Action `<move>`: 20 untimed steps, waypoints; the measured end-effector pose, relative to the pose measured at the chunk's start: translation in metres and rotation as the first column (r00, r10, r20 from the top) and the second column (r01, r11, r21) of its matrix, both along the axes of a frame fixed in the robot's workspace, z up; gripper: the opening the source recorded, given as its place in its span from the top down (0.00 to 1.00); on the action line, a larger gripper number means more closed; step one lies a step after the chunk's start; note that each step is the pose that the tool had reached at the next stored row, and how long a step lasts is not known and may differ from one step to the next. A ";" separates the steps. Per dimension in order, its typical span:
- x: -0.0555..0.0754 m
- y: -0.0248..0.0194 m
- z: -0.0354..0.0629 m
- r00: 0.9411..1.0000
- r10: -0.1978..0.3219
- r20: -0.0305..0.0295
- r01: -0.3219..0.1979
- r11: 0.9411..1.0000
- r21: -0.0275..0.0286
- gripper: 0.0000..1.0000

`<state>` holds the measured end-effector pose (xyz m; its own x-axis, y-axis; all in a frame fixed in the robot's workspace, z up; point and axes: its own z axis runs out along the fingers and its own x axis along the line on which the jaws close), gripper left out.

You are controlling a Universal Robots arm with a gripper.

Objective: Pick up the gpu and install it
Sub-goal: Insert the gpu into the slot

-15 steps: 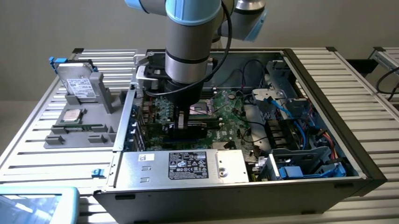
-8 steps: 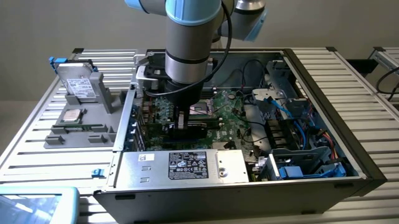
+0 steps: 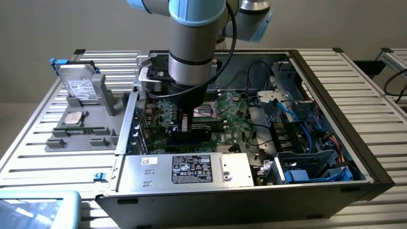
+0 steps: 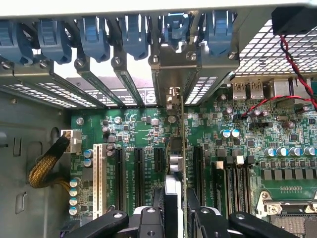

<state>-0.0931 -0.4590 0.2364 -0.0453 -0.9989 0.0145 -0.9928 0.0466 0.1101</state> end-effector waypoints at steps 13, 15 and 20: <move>-0.001 0.0004 0.0008 1.000 0.001 0.005 -0.001 1.000 0.000 0.72; -0.001 0.0006 0.0010 1.000 0.002 0.007 -0.002 1.000 0.000 0.72; -0.002 0.0008 0.0014 1.000 0.003 0.009 -0.003 1.000 0.000 0.72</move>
<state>-0.0950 -0.4582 0.2378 -0.0425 -0.9990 0.0138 -0.9939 0.0437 0.1013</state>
